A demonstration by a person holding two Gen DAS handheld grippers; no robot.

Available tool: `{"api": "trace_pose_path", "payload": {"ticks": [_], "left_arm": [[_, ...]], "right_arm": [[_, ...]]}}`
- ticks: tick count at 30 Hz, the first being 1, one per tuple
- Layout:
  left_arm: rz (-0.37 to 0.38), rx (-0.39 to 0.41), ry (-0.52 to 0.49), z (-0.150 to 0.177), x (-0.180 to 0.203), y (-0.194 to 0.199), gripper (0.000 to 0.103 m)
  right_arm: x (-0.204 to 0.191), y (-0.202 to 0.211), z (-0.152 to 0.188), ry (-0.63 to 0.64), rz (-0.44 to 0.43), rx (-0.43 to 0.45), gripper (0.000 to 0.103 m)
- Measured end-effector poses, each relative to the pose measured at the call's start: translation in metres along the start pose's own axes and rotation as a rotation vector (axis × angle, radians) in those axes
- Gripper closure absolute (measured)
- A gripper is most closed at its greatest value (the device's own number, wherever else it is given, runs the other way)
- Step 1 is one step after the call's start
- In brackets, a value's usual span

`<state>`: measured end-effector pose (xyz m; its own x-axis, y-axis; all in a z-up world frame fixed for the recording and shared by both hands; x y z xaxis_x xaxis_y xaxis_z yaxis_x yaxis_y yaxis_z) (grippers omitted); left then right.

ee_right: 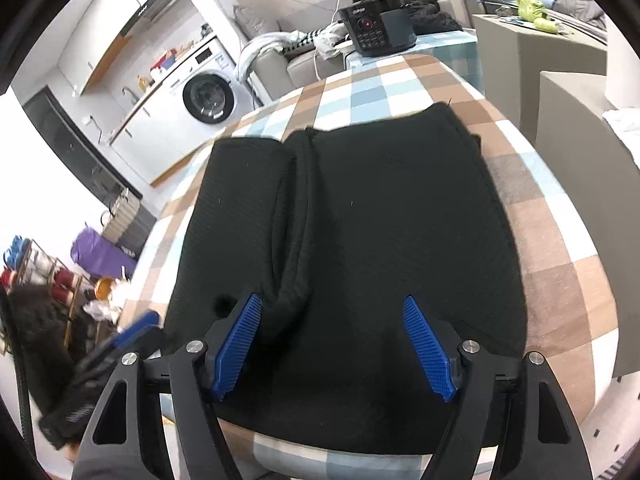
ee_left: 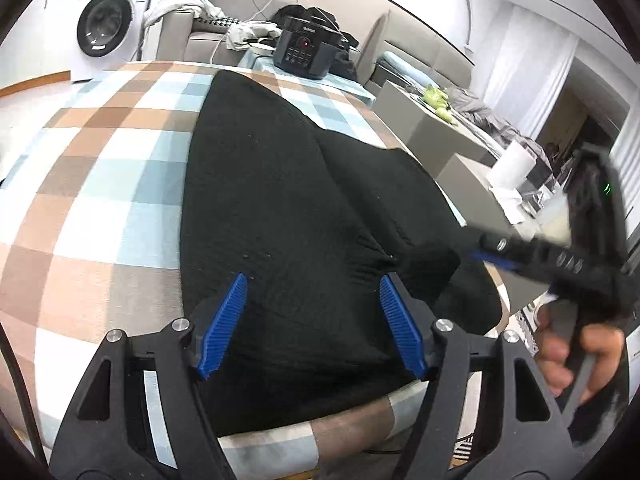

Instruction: Fold small clothes

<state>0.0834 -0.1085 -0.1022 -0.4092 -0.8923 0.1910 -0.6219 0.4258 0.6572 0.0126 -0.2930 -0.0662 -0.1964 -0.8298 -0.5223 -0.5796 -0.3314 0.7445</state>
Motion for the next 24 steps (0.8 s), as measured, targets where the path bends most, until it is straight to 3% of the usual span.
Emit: {"api": "trace_pose_path", "payload": {"ticks": [4, 7, 11, 15, 17, 21, 24], "left_arm": [[0.075, -0.02, -0.099, 0.007, 0.033, -0.015, 0.037], [0.121, -0.082, -0.169, 0.022, 0.054, -0.025, 0.037], [0.156, -0.116, -0.23, 0.037, 0.062, -0.021, 0.037], [0.185, -0.092, -0.174, 0.033, 0.049, -0.01, 0.037], [0.161, -0.072, -0.118, 0.03, 0.03, 0.0, 0.037], [0.09, -0.04, -0.026, 0.03, -0.016, 0.019, 0.037], [0.046, -0.034, 0.016, 0.029, -0.043, 0.025, 0.037]], "right_arm": [[-0.003, 0.007, -0.004, 0.004, -0.009, 0.005, 0.027], [-0.013, 0.003, -0.002, 0.024, -0.027, -0.021, 0.027], [-0.039, -0.006, 0.002, 0.083, -0.109, -0.05, 0.033], [-0.057, -0.029, 0.015, 0.111, -0.191, -0.164, 0.051], [-0.052, -0.042, 0.027, 0.129, -0.148, -0.233, 0.06], [-0.022, -0.043, 0.05, 0.14, -0.077, -0.321, 0.06], [-0.012, -0.034, 0.056, 0.12, -0.131, -0.333, 0.06]]}}
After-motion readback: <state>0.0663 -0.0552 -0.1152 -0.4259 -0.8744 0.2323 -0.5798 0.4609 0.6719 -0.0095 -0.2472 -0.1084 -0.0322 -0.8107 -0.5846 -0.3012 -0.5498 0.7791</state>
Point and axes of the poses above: each gripper's, at about its wrist camera, not at the fingertips, and y roughly against the way its jaws point, x to its right, z to its underside, the point moved 7 cm from there along -y, roughly the way its jaws point, and after that the axes turned 14 degrees about -y, right-handed, at the moved point
